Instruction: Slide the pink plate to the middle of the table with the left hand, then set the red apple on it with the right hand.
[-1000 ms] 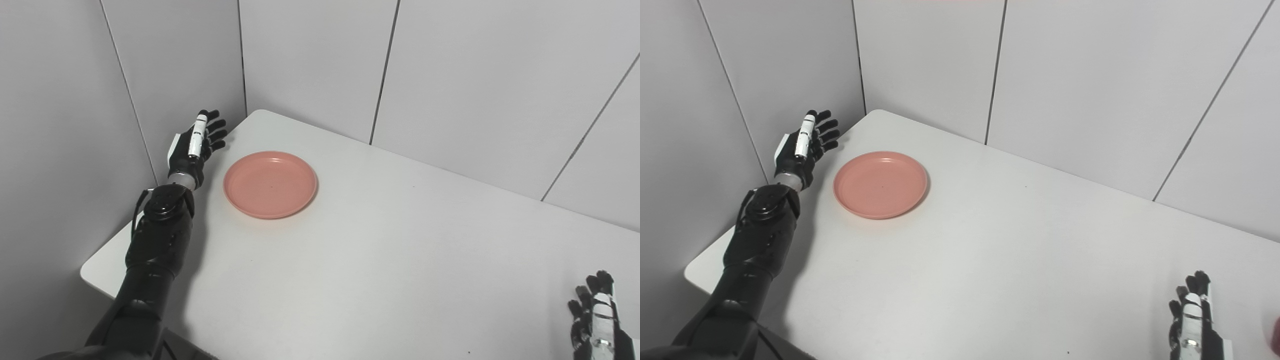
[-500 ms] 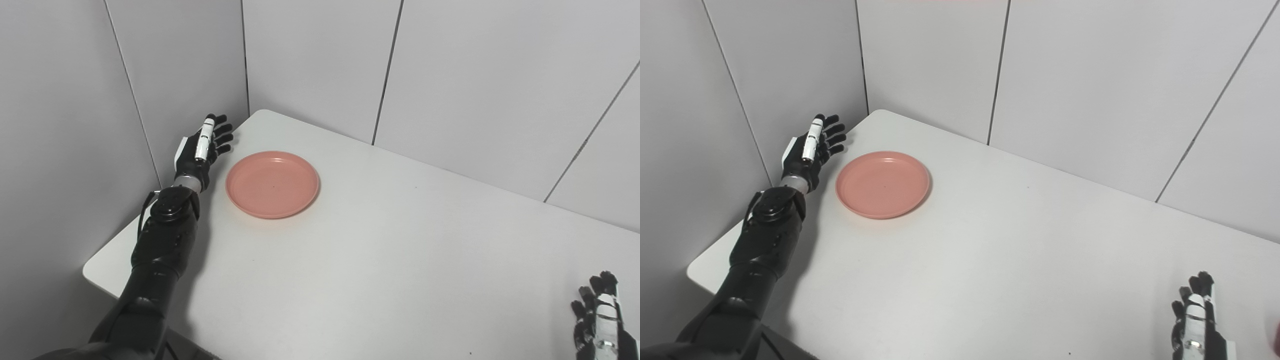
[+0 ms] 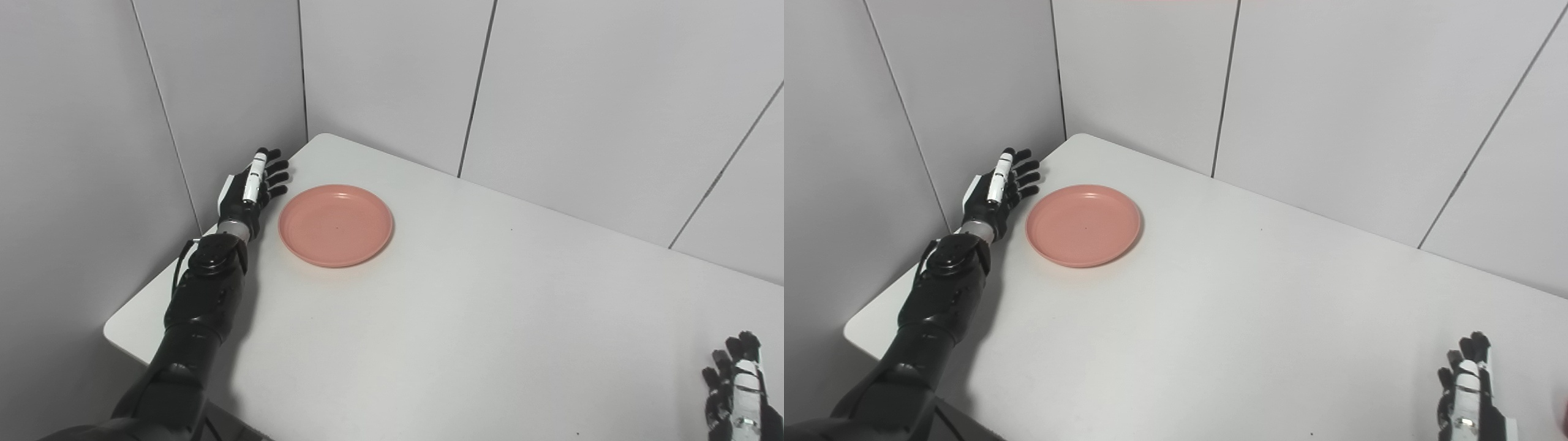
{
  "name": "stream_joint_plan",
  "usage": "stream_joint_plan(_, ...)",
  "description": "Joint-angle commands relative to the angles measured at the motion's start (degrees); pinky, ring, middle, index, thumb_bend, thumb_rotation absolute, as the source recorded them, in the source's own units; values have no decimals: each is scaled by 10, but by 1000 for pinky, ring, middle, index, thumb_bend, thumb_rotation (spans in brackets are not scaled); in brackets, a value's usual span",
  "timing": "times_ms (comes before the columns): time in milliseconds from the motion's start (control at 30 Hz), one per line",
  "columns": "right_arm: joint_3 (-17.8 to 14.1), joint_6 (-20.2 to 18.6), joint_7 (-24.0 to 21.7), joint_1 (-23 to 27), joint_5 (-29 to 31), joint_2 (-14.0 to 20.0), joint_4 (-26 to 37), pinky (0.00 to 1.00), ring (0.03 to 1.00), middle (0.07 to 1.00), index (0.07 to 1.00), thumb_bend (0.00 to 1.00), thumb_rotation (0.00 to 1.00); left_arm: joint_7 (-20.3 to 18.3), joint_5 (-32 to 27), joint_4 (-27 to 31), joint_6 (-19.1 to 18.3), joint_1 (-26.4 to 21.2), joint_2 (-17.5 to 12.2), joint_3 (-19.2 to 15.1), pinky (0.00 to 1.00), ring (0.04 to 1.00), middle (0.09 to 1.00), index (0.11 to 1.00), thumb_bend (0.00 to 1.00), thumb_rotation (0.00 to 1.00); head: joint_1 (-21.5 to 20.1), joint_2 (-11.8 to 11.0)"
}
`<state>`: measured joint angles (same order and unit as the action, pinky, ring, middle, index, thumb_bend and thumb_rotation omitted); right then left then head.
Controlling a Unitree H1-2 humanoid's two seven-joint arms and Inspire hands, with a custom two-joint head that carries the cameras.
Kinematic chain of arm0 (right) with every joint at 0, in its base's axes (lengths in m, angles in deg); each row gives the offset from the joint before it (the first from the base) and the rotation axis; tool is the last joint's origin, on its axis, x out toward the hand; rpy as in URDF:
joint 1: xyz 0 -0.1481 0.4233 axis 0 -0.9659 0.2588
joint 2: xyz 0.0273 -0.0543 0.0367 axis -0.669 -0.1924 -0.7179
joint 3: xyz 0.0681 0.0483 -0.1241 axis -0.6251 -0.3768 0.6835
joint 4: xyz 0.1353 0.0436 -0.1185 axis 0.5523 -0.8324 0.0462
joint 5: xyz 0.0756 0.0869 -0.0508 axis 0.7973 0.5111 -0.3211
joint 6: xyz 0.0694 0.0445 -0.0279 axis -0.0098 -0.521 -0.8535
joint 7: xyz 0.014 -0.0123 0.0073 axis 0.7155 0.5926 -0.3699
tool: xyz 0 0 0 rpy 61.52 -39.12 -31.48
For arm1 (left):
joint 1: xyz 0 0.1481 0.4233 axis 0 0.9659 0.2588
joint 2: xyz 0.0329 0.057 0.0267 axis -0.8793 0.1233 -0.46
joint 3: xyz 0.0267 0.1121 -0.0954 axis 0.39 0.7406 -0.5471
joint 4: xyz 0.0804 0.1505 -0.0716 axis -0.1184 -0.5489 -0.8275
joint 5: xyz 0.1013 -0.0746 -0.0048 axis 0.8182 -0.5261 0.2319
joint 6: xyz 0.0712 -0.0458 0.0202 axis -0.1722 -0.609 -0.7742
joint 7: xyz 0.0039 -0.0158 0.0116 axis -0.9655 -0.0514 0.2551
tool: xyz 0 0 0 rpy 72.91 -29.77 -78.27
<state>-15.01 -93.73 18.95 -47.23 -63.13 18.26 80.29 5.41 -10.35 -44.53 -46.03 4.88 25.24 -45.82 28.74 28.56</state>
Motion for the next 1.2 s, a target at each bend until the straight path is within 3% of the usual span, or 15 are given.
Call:
stream_joint_plan(0,-1,-4,1,10,2,-2,21,1000,1000,1000,1000,0,1000,-10,1,2,15,-22,-13,2,845,852,849,835,373,1000,-2,2)
stream_joint_plan(333,-2,-5,2,11,5,-2,23,1000,1000,1000,1000,0,1000,-12,-8,-2,20,-21,-1,2,849,838,844,829,367,955,-2,4)
stream_joint_plan(500,-1,-1,-1,11,5,0,22,1000,1000,1000,1000,0,1000,-7,-13,8,10,-18,8,0,839,830,838,822,346,1000,-2,6)
stream_joint_plan(1167,-3,-4,2,10,10,-2,24,1000,1000,1000,1000,0,1000,-13,-19,58,-22,5,40,14,839,845,855,847,329,1000,-5,12)
